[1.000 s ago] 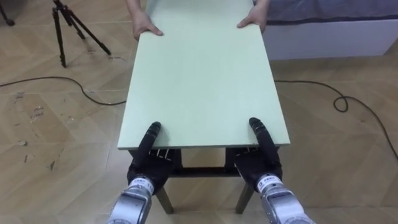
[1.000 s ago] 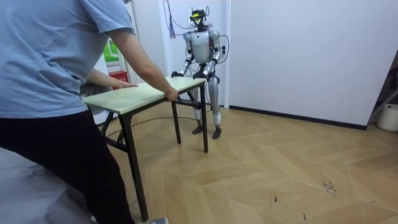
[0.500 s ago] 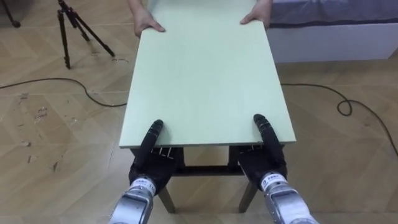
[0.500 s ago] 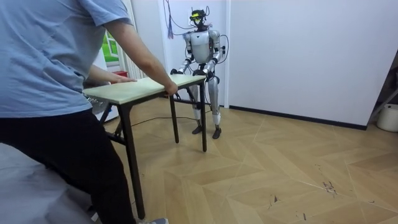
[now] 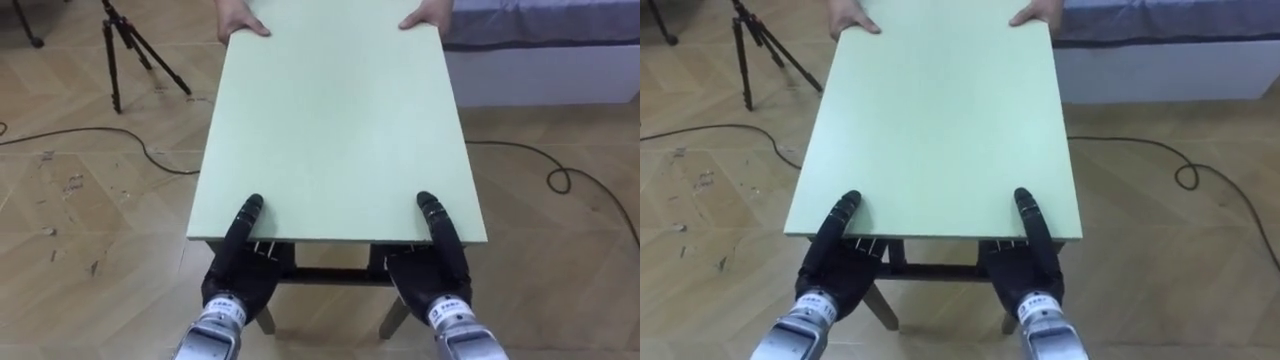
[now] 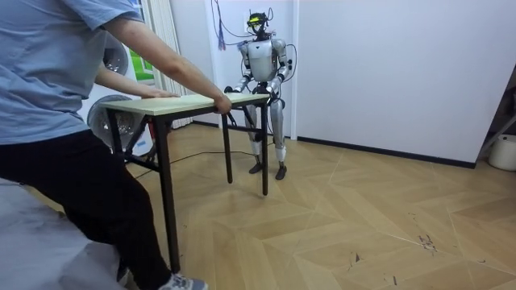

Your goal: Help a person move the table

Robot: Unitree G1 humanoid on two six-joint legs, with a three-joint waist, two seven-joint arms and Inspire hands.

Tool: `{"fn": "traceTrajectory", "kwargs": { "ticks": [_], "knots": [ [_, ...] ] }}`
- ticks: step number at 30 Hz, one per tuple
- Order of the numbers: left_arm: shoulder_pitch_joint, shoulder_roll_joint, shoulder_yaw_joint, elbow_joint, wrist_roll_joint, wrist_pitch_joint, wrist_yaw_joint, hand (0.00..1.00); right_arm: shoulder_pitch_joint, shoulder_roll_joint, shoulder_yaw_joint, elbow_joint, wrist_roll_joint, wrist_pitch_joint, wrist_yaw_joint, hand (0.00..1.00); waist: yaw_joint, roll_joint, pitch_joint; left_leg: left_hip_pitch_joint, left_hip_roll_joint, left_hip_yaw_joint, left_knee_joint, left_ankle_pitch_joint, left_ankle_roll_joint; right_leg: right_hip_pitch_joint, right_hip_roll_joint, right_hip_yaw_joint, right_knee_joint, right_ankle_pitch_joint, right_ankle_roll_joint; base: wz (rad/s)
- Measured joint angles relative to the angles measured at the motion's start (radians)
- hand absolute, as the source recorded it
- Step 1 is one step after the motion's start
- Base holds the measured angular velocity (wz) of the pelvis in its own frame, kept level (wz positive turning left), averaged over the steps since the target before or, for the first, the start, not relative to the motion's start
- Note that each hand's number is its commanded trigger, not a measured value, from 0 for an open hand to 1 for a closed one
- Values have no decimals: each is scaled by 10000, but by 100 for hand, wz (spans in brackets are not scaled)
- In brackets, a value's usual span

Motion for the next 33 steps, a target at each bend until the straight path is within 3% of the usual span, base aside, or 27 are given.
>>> {"fn": "traceTrajectory", "kwargs": {
  "ticks": [6, 8, 21, 24, 27, 30, 33],
  "knots": [
    [264, -2, -441, -219, 3, -40, -43, 100, 367, -119, -9, -194, -212, -381, 246, 100, -44, -20, -9, -18, 3, 37, 6, -36, 56, -16, -3, 14, 11, -9, 15, 0],
    [277, 67, -681, -323, 19, -352, -54, 100, 366, -109, 39, -207, -199, -509, 248, 100, -27, -17, -10, -24, 13, 37, 6, -35, 56, -15, 4, 5, 13, -14, 15, 5],
    [809, 171, -737, -453, 30, -705, -503, 100, 423, -289, 459, -267, -201, -595, 303, 100, 46, -90, -14, -33, 34, 214, 6, -37, 56, -103, 41, 217, 45, -18, 24, -3],
    [823, 179, -877, -453, 30, -903, -503, 100, 423, -362, 592, -317, -192, -783, 304, 100, 85, -117, -16, -121, 44, 226, 50, -39, 55, -196, 48, 242, 72, -10, 12, 0],
    [862, 184, -982, -455, -3, -940, -575, 100, 429, -429, 587, -315, -151, -857, 330, 100, 89, -141, -3, -354, 80, 222, 418, -123, 61, -316, 39, 214, 261, -82, -21, 4],
    [841, 220, -1039, -453, 3, -944, -577, 100, 446, -459, 572, -312, -104, -840, 326, 100, 85, -251, 2, -1187, 249, 118, 1955, -318, -62, -578, 65, 278, 749, -274, -176, 13],
    [822, 187, -1077, -453, 2, -927, -600, 100, 433, -518, 548, -313, -102, -913, 326, 100, 347, -236, 7, -2019, 581, 97, 3395, -337, -133, -845, 259, 261, 886, -346, -446, -10]
  ]
}}
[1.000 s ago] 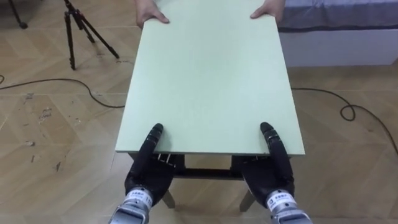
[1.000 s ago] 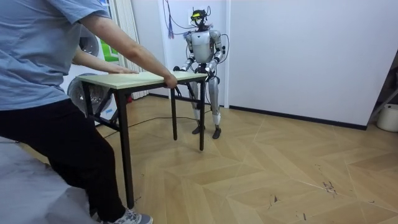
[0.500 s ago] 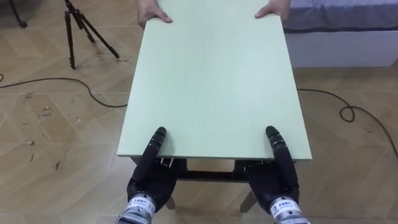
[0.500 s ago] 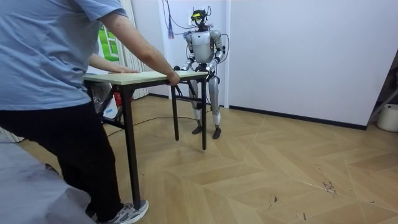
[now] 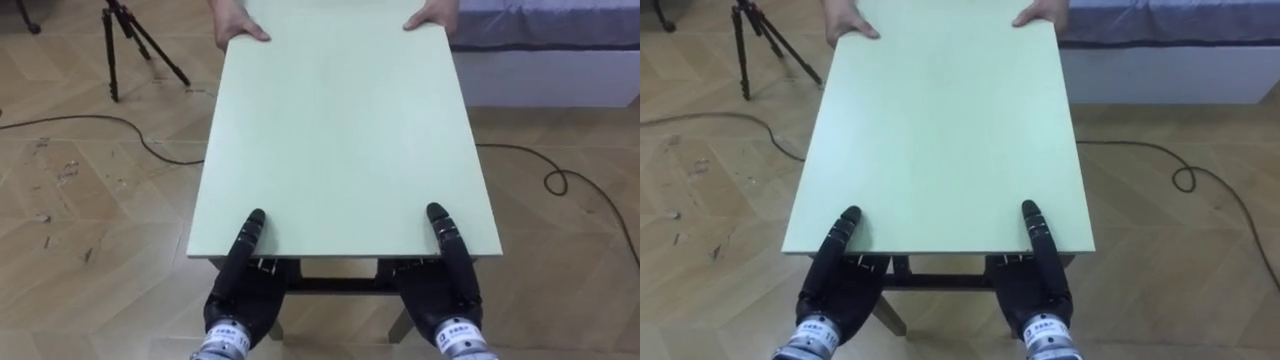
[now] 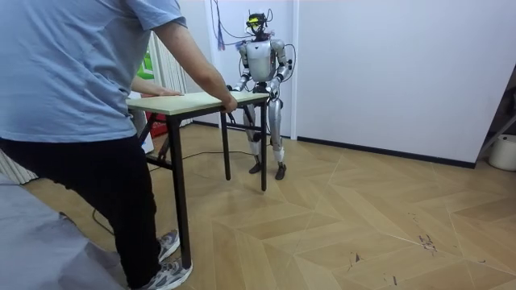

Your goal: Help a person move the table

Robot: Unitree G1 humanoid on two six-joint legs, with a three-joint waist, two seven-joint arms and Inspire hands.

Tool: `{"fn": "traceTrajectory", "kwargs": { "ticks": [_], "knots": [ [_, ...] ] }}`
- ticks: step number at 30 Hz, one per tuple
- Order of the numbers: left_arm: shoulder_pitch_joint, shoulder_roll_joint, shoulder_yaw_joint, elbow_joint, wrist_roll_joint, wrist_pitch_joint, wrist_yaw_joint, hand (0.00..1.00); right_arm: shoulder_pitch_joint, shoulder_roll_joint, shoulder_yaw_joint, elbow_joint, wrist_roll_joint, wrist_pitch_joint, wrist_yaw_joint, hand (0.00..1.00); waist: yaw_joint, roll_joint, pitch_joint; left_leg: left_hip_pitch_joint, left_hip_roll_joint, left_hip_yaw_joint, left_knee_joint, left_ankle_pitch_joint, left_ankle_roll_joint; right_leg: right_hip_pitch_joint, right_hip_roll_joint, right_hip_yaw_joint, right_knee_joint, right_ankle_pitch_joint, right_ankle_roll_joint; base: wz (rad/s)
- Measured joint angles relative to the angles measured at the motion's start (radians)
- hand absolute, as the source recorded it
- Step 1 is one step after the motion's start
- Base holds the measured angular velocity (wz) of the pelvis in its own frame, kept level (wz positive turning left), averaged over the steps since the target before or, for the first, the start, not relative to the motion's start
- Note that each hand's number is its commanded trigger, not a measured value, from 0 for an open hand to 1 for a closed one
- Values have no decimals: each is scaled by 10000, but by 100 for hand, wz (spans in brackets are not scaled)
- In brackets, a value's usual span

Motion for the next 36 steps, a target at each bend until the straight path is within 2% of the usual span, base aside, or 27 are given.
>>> {"fn": "traceTrajectory", "kwargs": {
  "ticks": [1, 2, 3, 5, 6, 8, 10, 12, 13, 14, 15, 16, 17, 18, 19, 21, 22, 23, 24, 25, 26, 27, 28, 29, 31, 33, 36],
  "knots": [
    [24, -32, 2, 9, -2, 0, -39, 100, -9, -29, 3, -1, -31, 1, 5, 100, 89, 60, 16, -336, 325, 245, 1041, -149, -139, -119, -7, -213, 62, -87, -180, -42],
    [192, -91, 3, 24, -10, -2, -112, 100, 39, -55, 7, 14, -98, 27, 1, 100, 275, 194, 23, -422, 660, 477, 2646, -282, -114, -71, 78, -485, 210, -159, -296, -46],
    [322, -114, 2, 24, -21, -7, -199, 100, 80, -62, 7, 13, -193, 76, 0, 100, 236, 287, 9, -369, 760, 443, 3277, -291, -128, 2, 155, -661, 205, -175, -323, -29],
    [402, -117, -30, 23, -117, 64, -345, 100, 128, -120, -60, 0, -303, 95, 173, 100, -203, 605, 88, 228, 806, 102, 4149, -422, -185, 0, 409, -1239, 421, -226, -439, 34],
    [354, -89, -15, 23, -118, 100, -362, 100, 122, -90, -93, 0, -326, 100, 213, 100, -289, 600, 93, 420, 810, 99, 3910, -584, -229, -122, 408, -1323, 584, -237, -456, 42],
    [167, -29, -35, 4, -170, 128, -364, 100, 53, 41, -241, -10, -424, 119, 279, 100, -522, 595, 112, 1165, 664, 121, 2155, -1592, -449, -684, 302, -1422, 1115, -220, -480, 17],
    [29, -24, -44, 4, -180, 152, -363, 100, -18, 40, -339, -16, -414, 170, 325, 100, -694, 727, 87, 1383, 619, 175, 1257, -2185, -435, -1075, 238, -1553, 1293, -147, -481, 8],
    [-243, -18, -70, 7, -174, 150, -363, 100, -152, 108, -529, -15, -418, 219, 460, 100, -742, 871, 112, 1315, 608, 204, 543, -2704, -250, -1629, 185, -1550, 1666, -51, -472, 2],
    [-411, -1, -92, 52, -168, 145, -363, 100, -234, 133, -627, -11, -413, 236, 486, 100, -744, 887, 126, 1332, 450, 297, 80, -2824, -49, -2188, -52, -1463, 2368, 29, -465, -4],
    [-539, 16, -118, 174, -186, 105, -366, 100, -282, 123, -718, -5, -422, 361, 497, 100, -795, 864, 173, 1442, 127, 73, -268, -2712, 337, -3179, -353, -1203, 3581, 91, -247, -15],
    [-549, 61, -165, 213, -225, 24, -375, 100, -280, 115, -708, 9, -426, 420, 501, 100, -801, 852, 163, 1468, -1, -98, -360, -2660, 447, -3499, -276, -826, 3414, 139, -27, -32],
    [-528, 274, -256, 243, -485, -126, -470, 100, -269, 130, -634, 21, -424, 502, 535, 100, -767, 835, 154, 1349, -188, -498, -265, -2642, 482, -3727, -52, -227, 1960, 810, 128, -4],
    [-515, 558, -333, 277, -710, -84, -545, 100, -146, 201, -633, 38, -446, 584, 607, 100, -919, 601, 121, 1220, -536, -489, -192, -2665, 510, -3708, -398, -14, 970, 2836, -72, 32],
    [-507, 566, -360, 375, -746, 0, -561, 100, -20, 210, -675, 86, -447, 579, 697, 100, -1058, 550, 65, 1205, -667, -329, -155, -2713, 589, -3624, -605, 10, 977, 2615, -84, 58],
    [-534, 469, -368, 549, -715, 106, -564, 100, 8, 208, -791, 274, -455, 589, 881, 100, -1151, 612, 39, 1114, -699, 137, -46, -2715, 627, -3631, -701, -25, 949, 2770, -58, 38],
    [-601, 472, -360, 701, -717, 219, -670, 100, 10, 159, -903, 345, -445, 687, 970, 100, -1201, 597, 38, 971, -775, 407, -79, -2641, 766, -3626, -813, 24, 669, 3220, 2, 11],
    [-621, 473, -354, 722, -780, 244, -671, 100, -28, 157, -988, 388, -451, 827, 970, 100, -1236, 568, 24, 822, -855, 446, -110, -2483, 923, -3616, -819, 218, 227, 3904, 213, 6],
    [-630, 485, -349, 715, -791, 246, -672, 100, -52, 167, -1048, 387, -468, 949, 970, 100, -1271, 451, 3, 653, -917, 619, -236, -2162, 1122, -3588, -827, 568, -281, 4620, 604, 12],
    [-644, 486, -351, 710, -782, 246, -674, 100, -45, 177, -1092, 378, -468, 1002, 970, 100, -1301, 421, 5, 573, -895, 965, -287, -2049, 1189, -3600, -930, 670, -275, 4721, 787, 48],
    [-679, 489, -395, 719, -731, 331, -651, 100, 98, 256, -1208, 363, -457, 1066, 970, 100, -1481, 402, 25, 524, -730, 1721, -322, -1862, 1298, -3678, -1175, 701, 1032, 3592, 906, 80],
    [-703, 504, -506, 720, -592, 437, -569, 100, 406, 270, -1326, 252, -352, 1083, 988, 100, -1510, 312, 23, 648, -748, 2192, -598, -1613, 1404, -3683, -1529, 563, 3051, 1942, 899, 79],
    [-686, 529, -545, 717, -553, 440, -569, 100, 508, 275, -1352, 214, -293, 1079, 992, 100, -1497, 241, 7, 733, -767, 2492, -790, -1494, 1427, -3667, -1699, 585, 4092, 1304, 800, 53],
    [-637, 573, -565, 652, -477, 438, -573, 100, 630, 263, -1340, 129, -180, 1098, 992, 100, -1472, 122, -7, 805, -823, 2973, -1060, -1273, 1499, -3476, -1908, 619, 5908, 414, 918, 24],
    [-627, 599, -563, 605, -450, 436, -596, 100, 677, 255, -1325, 33, -152, 1104, 982, 100, -1398, 30, -14, 764, -916, 3392, -1240, -1088, 1593, -2987, -2155, 644, 7135, -83, 1000, 12],
    [-615, 528, -539, 517, -417, 435, -598, 100, 664, 178, -1284, -104, -131, 1059, 964, 100, -1067, -88, 2, 598, -1019, 3895, -1369, -889, 1697, -2045, -2413, 831, 7980, -323, 1099, -39],
    [-571, 440, -493, 415, -409, 327, -602, 100, 542, 32, -1044, -129, -34, 902, 956, 100, -783, -231, 16, 279, -1059, 4140, -1364, -691, 1763, -966, -2741, 837, 7943, -235, 1195, -45],
    [-568, 455, -291, 157, -409, 223, -603, 100, 227, -7, -621, -143, 5, 557, 938, 100, -676, -503, 17, -518, -1032, 4257, -1275, -201, 1815, 328, -3005, 826, 6190, 694, 1301, -10]
  ]
}}
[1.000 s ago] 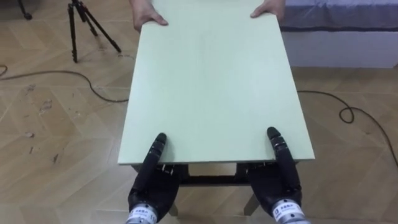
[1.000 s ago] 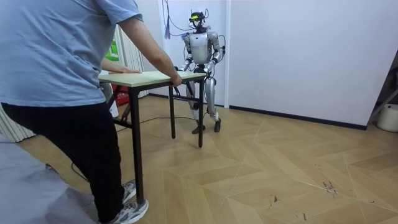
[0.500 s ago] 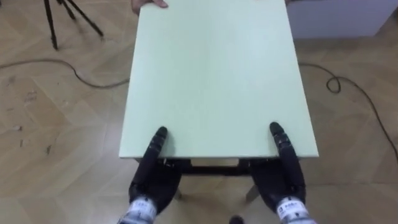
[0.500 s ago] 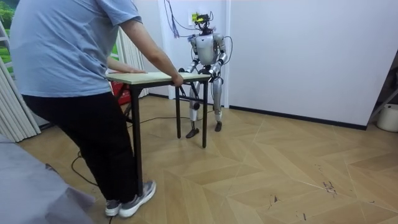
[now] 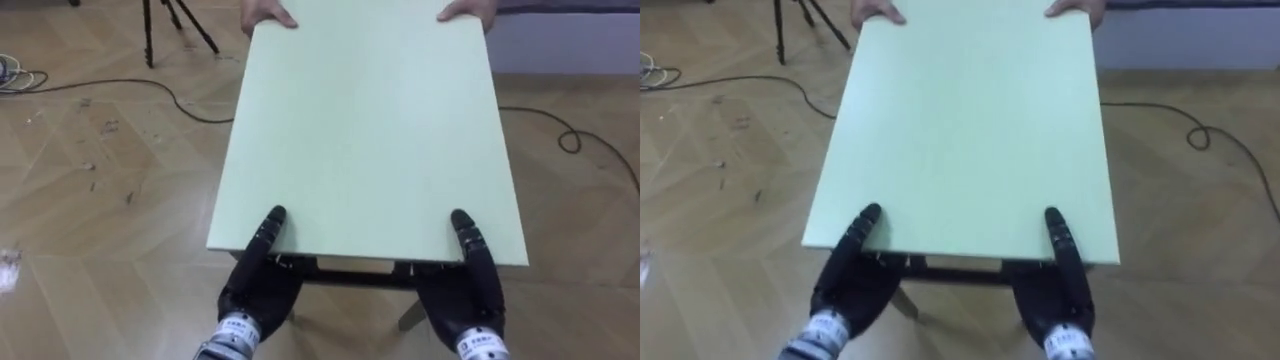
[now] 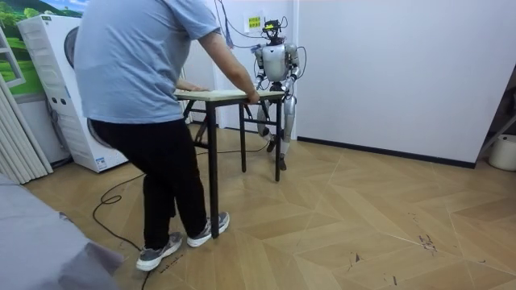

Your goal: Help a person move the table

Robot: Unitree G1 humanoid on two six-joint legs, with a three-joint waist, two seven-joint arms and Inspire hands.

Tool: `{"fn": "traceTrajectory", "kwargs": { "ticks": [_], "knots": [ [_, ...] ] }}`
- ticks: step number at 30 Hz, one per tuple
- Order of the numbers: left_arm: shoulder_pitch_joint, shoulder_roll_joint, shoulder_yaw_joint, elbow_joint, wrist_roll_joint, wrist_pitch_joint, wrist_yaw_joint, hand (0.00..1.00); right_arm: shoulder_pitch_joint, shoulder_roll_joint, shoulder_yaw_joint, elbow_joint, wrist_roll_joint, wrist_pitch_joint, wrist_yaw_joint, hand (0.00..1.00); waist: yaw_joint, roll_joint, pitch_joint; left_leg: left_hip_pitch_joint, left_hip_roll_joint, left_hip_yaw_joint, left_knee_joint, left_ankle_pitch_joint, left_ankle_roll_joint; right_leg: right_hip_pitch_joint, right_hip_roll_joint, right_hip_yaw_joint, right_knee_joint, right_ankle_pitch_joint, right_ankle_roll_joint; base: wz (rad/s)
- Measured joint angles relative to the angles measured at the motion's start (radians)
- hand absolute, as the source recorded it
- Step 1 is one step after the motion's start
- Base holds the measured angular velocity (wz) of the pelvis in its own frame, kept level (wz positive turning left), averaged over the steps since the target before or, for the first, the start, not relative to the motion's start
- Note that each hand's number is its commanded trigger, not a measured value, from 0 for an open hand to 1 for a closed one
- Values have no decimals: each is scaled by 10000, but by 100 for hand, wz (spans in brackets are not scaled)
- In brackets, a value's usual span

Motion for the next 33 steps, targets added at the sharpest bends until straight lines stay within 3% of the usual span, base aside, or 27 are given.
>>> {"fn": "traceTrajectory", "kwargs": {
  "ticks": [1, 2, 4, 5, 6, 8, 11, 13, 15, 16, 18, 20, 21, 22, 23, 24, 25, 26, 27, 28, 29, 31, 32, 33],
  "knots": [
    [-1, 61, 113, -104, 43, -40, 4, 100, -115, 20, 82, -8, -15, -25, -7, 100, 17, -91, 14, -400, 155, 20, 322, 131, -17, 241, 132, -13, -856, -377, 374, -20],
    [53, 11, 138, -129, 125, -66, 5, 100, -112, 26, 78, -9, -37, -9, -21, 100, 222, -34, 6, -641, 400, -100, 366, 365, -91, 247, 553, -3, -1419, -603, 438, -32],
    [278, 101, 132, -354, 135, -145, 5, 100, -93, 79, 154, -12, -53, 21, -24, 100, 421, -45, 6, -846, 718, -402, 271, 652, -260, 337, 1018, 22, -2236, -714, 481, -49],
    [314, 166, 136, -450, 135, -230, 5, 100, -138, 118, 185, -33, -69, 64, -24, 100, 436, -145, -4, -1082, 890, -456, 283, 775, -284, 396, 1168, 38, -2732, -1005, 479, -32],
    [306, 183, 141, -488, 146, -241, 5, 100, -163, 150, 184, -51, -77, 75, -24, 100, 432, -204, -3, -1225, 962, -437, 323, 807, -275, 395, 1202, 48, -2924, -1200, 446, -14],
    [303, 152, 208, -553, 166, -245, 5, 100, -272, 267, 196, -88, -340, 62, -26, 100, 393, -339, -15, -1703, 1052, -600, 622, 929, -240, 415, 1160, 151, -3630, -2088, 413, -19],
    [273, 57, 391, -569, 201, -238, -9, 100, -520, 258, 281, -91, -438, 31, -94, 100, 660, -420, -10, -2223, 1247, -684, 897, 1171, -389, 522, 1308, 11, -5042, -2812, 356, -35],
    [302, 118, 480, -627, 201, -239, -40, 100, -529, 255, 357, -72, -367, 16, -93, 100, 784, -409, -5, -2383, 1490, -857, 870, 1439, -539, 511, 1655, -178, -5441, -2816, 348, -20],
    [305, 218, 466, -631, 218, -238, -41, 100, -473, 278, 412, -37, -270, 17, -93, 100, 872, -404, -3, -2473, 1753, -1102, 782, 1717, -654, 533, 2050, -323, -5671, -2744, 179, -3],
    [305, 240, 469, -631, 225, -237, -40, 100, -439, 308, 404, -33, -261, 15, -93, 100, 889, -353, 28, -2523, 1923, -1216, 681, 1911, -700, 509, 2273, -531, -5695, -2692, -1, 7],
    [307, 314, 393, -630, 222, -230, -40, 100, -388, 336, 392, -13, -223, 26, -93, 100, 899, -318, 33, -2537, 2036, -1353, 336, 2316, -740, 381, 2474, -869, -5622, -2689, -222, 6],
    [335, 380, 292, -626, 221, -222, -40, 100, -328, 304, 385, 30, -102, 18, -92, 100, 933, -115, 29, -2467, 2103, -1566, -376, 3032, -752, 217, 2806, -1035, -5627, -2551, -494, 8],
    [338, 388, 261, -623, 221, -216, -40, 100, -303, 279, 384, 32, -68, 18, -92, 100, 929, -48, 39, -2416, 2112, -1634, -580, 3231, -760, 187, 2884, -1089, -5617, -2528, -535, 12],
    [368, 410, 194, -620, 221, -211, -37, 100, -258, 239, 385, 41, -59, 10, -97, 100, 966, 164, 52, -2250, 2158, -1768, -1120, 3703, -826, 141, 3116, -1079, -5619, -2387, -725, -4],
    [387, 463, 123, -621, 221, -213, -34, 100, -210, 231, 384, 41, -48, -15, -147, 100, 1165, 311, 58, -1956, 2131, -2100, -1898, 4376, -1219, 53, 3292, -1070, -5670, -2233, -891, -16],
    [380, 481, 110, -625, 221, -220, -34, 100, -208, 227, 382, 40, -27, -18, -152, 100, 1203, 331, 60, -1868, 2113, -2474, -2190, 4677, -1590, -59, 3329, -1103, -5683, -2169, -973, -23],
    [415, 447, 67, -622, 194, -301, -34, 100, -236, 207, 383, 49, -34, -7, -179, 100, 1193, 400, 116, -1978, 2093, -2942, -1578, 4386, -1801, -222, 3183, -1388, -5572, -2045, -1162, -23],
    [590, 397, 16, -621, 116, -377, -35, 100, -223, 119, 441, 65, -37, -7, -221, 100, 1213, 435, 132, -2062, 2043, -2977, 182, 2901, -1562, -337, 2983, -1600, -5429, -1977, -1252, -19],
    [656, 379, 48, -621, 53, -398, -36, 100, -225, 42, 459, 64, -37, -3, -234, 100, 1227, 503, 143, -2068, 2028, -3036, 1081, 2183, -1553, -362, 2944, -1649, -5411, -1924, -1289, -11],
    [700, 341, -31, -610, 6, -362, -37, 100, -225, -120, 441, 64, -31, -5, -234, 100, 1184, 685, 138, -2025, 2044, -3073, 2720, 1085, -1501, -457, 2948, -1711, -5358, -1831, -1376, 9],
    [712, 287, -67, -605, 26, -347, -37, 100, -229, -201, 428, 63, -38, -15, -233, 100, 1046, 807, 174, -1792, 2062, -3126, 3899, 318, -1528, -595, 2954, -1836, -5207, -1785, -1442, 21],
    [733, 269, -49, -603, 28, -342, -37, 100, -227, -195, 423, 62, -57, -23, -229, 100, 738, 954, 203, -1014, 2090, -3237, 5028, -463, -1665, -738, 2978, -2100, -5077, -1732, -1533, 45],
    [723, 265, -38, -605, 25, -339, -36, 100, -226, -173, 421, 58, -58, -21, -206, 100, 419, 1069, 216, -302, 2084, -3468, 5381, -633, -1732, -807, 2993, -2372, -4995, -1705, -1554, 56],
    [711, 258, -38, -605, 22, -339, -36, 100, -227, -172, 414, 43, -58, -21, -205, 100, 324, 1129, 187, 60, 2103, -3523, 5446, -689, -1780, -889, 3003, -2464, -4891, -1704, -1556, 52]
  ]
}}
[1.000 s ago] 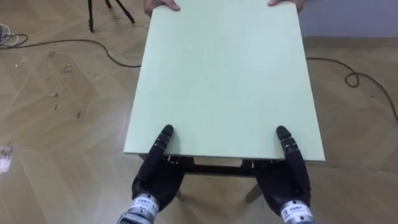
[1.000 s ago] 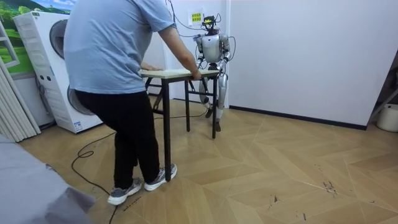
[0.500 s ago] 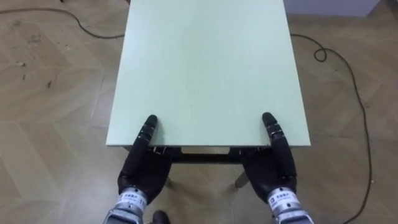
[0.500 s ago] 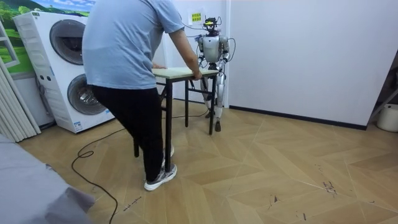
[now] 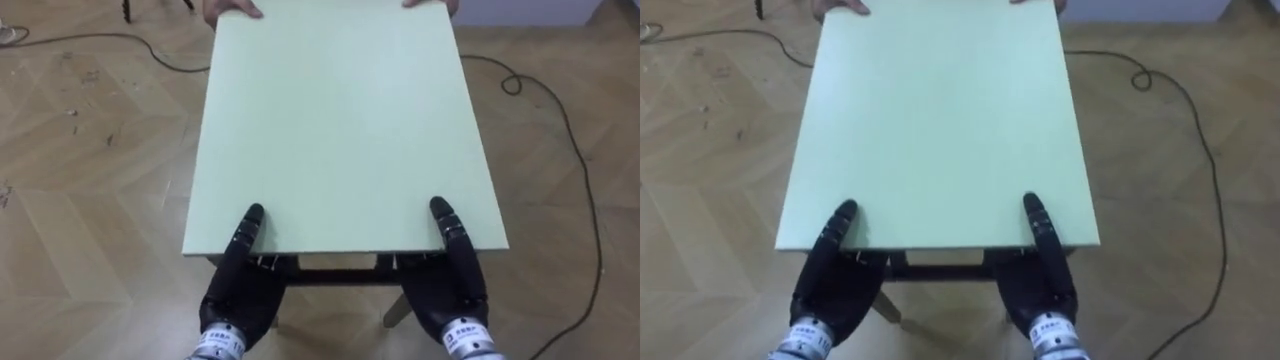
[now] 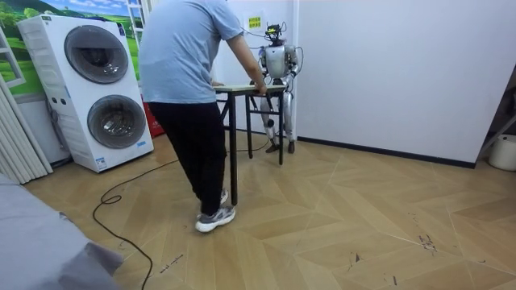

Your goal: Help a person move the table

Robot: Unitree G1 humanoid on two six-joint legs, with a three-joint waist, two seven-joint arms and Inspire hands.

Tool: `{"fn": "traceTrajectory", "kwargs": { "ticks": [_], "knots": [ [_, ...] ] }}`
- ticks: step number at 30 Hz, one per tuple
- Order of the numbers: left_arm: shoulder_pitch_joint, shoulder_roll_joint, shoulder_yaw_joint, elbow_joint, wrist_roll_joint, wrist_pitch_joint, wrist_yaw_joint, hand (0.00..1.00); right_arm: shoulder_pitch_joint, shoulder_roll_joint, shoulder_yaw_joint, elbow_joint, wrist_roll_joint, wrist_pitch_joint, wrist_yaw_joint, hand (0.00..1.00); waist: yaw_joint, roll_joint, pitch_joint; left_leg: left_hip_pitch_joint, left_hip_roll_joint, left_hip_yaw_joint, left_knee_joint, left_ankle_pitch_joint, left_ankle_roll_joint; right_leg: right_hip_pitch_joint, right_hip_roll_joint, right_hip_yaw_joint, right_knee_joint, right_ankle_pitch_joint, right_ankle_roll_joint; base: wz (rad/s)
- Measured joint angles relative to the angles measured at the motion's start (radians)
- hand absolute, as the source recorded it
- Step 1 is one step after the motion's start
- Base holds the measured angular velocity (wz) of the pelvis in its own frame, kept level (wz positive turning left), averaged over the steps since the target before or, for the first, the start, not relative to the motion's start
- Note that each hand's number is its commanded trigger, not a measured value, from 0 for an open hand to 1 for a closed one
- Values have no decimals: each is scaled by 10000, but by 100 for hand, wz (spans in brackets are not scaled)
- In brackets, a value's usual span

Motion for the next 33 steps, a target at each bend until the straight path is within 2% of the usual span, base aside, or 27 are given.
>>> {"fn": "traceTrajectory", "kwargs": {
  "ticks": [1, 3, 5, 6, 7, 9, 10, 11, 12, 13, 14, 15, 16, 17, 19, 21, 22, 23, 24, 25, 26, 27, 28, 29, 30, 32, 33],
  "knots": [
    [-96, -42, -17, -2, 12, 0, 0, 100, -8, 3, -55, -82, 9, -8, 25, 100, -151, 176, 11, 810, 98, -59, -178, -11, -40, -284, 37, -142, 218, 13, -22, 32],
    [-193, -49, 14, 2, 12, 0, 0, 100, -97, 1, -85, -101, 8, -9, 31, 100, -369, 282, 1, 1769, -11, -70, -1557, -410, -510, -818, -85, -180, 826, 26, -10, 26],
    [-190, -31, -35, 23, 15, -1, 0, 100, -20, -82, -42, -144, 8, -38, 39, 100, -715, 267, -18, 2355, -631, -92, -3561, -525, -490, -1275, -219, 438, 1014, 582, -249, 43],
    [-195, -32, -65, 22, 17, -12, 0, 100, -18, -102, -43, -146, 26, -51, 39, 100, -805, 286, -32, 2507, -718, -88, -4049, -523, -487, -1384, -201, 671, 983, 716, -293, 31],
    [-251, -30, -98, 20, 23, -44, 0, 100, -28, -100, -79, -157, 71, -55, 42, 100, -812, 285, -45, 2796, -853, -123, -4927, -525, -488, -1627, -213, 1051, 1048, 868, -219, 0],
    [-240, -135, -54, 28, 23, -108, -1, 100, -79, -109, -76, -181, 62, 14, 42, 100, -830, 291, -25, 3253, -1032, -509, -5883, -541, -456, -2699, -413, 1400, 2658, 1067, -290, -23],
    [-106, -143, -68, 50, -53, -275, -60, 100, -103, -121, -34, -160, -2, 124, 40, 100, -779, 491, -59, 3435, -861, -911, -6231, -734, -146, -3452, 341, 1944, 2413, 868, -180, -47],
    [-48, 87, -88, -49, -330, -562, -214, 100, -245, -20, 138, -165, -54, 166, 38, 100, -741, 430, -86, 3300, -751, -1218, -6239, -998, -262, -3776, 950, 2188, 531, 1683, -454, -17],
    [-78, 223, -160, -104, -409, -643, -216, 100, -227, 20, 240, -248, -115, 39, 39, 100, -883, 108, -116, 3250, -1025, -1435, -6133, -1397, -360, -3924, 718, 1789, -303, 3746, -592, 25],
    [-170, 140, -266, 27, -407, -644, -215, 100, -205, -17, 248, -250, -103, -114, 41, 100, -930, 171, -116, 3252, -1109, -1373, -6015, -1722, -249, -3960, 553, 1557, 56, 3181, -682, 44],
    [-473, -127, -408, 356, -378, -656, -211, 100, -334, -234, 262, -196, 36, -375, 43, 100, -743, 316, -79, 3236, -1008, -1096, -5837, -2052, -258, -4163, 516, 1520, 488, 3118, -716, 24],
    [-581, -192, -410, 443, -378, -657, -210, 100, -414, -270, 252, -173, 51, -425, 42, 100, -750, 294, -75, 3166, -1034, -1116, -5849, -2053, -265, -4204, 442, 1523, 492, 3118, -716, 21],
    [-811, -239, -439, 623, -384, -672, -209, 100, -482, -275, 223, -172, 38, -517, 42, 100, -813, 219, -53, 3067, -1208, -1159, -5955, -2054, -256, -4211, 256, 1486, 411, 3146, -703, 42],
    [-1021, -256, -474, 885, -408, -693, -209, 100, -468, -246, 198, -99, 25, -563, 41, 100, -857, 151, -71, 2979, -1314, -1170, -5982, -2085, -80, -4157, 96, 1392, 245, 3287, -667, 40],
    [-1081, -228, -457, 1107, -434, -706, -189, 100, -406, -200, 252, 18, 32, -570, 41, 100, -791, -5, -93, 2860, -1520, -1126, -5849, -2003, 51, -3897, 14, 1452, -340, 3730, -615, 9],
    [-1073, -209, -476, 1124, -433, -713, -173, 100, -334, -215, 236, 18, 30, -571, 41, 100, -810, -132, -103, 2579, -1775, -1086, -5475, -1929, 198, -3585, -96, 1578, -1199, 4311, -379, 0],
    [-1070, -200, -490, 1132, -438, -725, -152, 100, -326, -203, 250, 40, 15, -559, 40, 100, -811, -261, -105, 2455, -2063, -1077, -5334, -1842, 371, -3417, -224, 1748, -1759, 4814, -262, -9],
    [-1054, -201, -492, 1141, -479, -722, -124, 100, -310, -219, 226, 43, -5, -545, 40, 100, -820, -414, -125, 2311, -2396, -1000, -5197, -1741, 568, -3264, -393, 2015, -2287, 5291, 62, -11],
    [-1051, -201, -491, 1140, -516, -722, -112, 100, -326, -239, 174, 48, -6, -531, 40, 100, -851, -474, -131, 2212, -2555, -961, -5112, -1667, 706, -3184, -421, 2153, -2603, 5554, 467, -16],
    [-1052, -184, -498, 1139, -653, -711, -94, 100, -379, -247, 113, 55, -24, -391, 30, 100, -874, -566, -120, 2067, -2850, -831, -5033, -1521, 956, -3005, -621, 2353, -3192, 6005, 1812, -18],
    [-1045, -145, -498, 1152, -739, -676, -78, 100, -423, -298, 81, 73, -56, -267, -54, 100, -856, -560, -82, 1950, -2679, -195, -4846, -1455, 1150, -3093, -770, 2360, -2621, 5929, 2004, -9],
    [-1048, -160, -503, 1193, -737, -636, -22, 100, -388, -315, 49, 125, -56, -225, -73, 100, -881, -456, -47, 1950, -2466, 225, -4736, -1470, 1178, -3245, -778, 2299, -1469, 5211, 1243, 27],
    [-1086, -107, -589, 1237, -676, -537, 85, 100, -155, -248, -41, 151, 18, -201, -69, 100, -966, -441, -66, 2032, -2163, 717, -4915, -1363, 1105, -3420, -896, 2225, 674, 3691, 645, 58],
    [-1124, 62, -659, 1226, -635, -484, 106, 100, -28, -258, -83, 140, 202, -151, -52, 100, -1074, -608, -127, 2097, -2125, 1190, -5393, -974, 1054, -3413, -1109, 2231, 2317, 2389, 736, 58],
    [-1149, 97, -662, 1211, -634, -427, 107, 100, -20, -296, -87, 132, 292, -124, -51, 100, -1098, -626, -139, 2098, -2090, 1450, -5584, -808, 1055, -3322, -1183, 2247, 2953, 1951, 718, 38],
    [-1210, -7, -649, 1129, -538, -351, 108, 100, -24, -387, -84, 34, 493, -168, -50, 100, -941, -613, -141, 2093, -1957, 2543, -6017, -381, 1119, -2418, -1453, 2438, 4208, 707, 799, -1],
    [-1210, -49, -618, 1129, -489, -350, 108, 100, -25, -385, -81, 24, 501, -174, -52, 100, -881, -615, -141, 2094, -1956, 2745, -6009, -345, 1133, -2122, -1524, 2505, 4200, 453, 828, -39]
  ]
}}
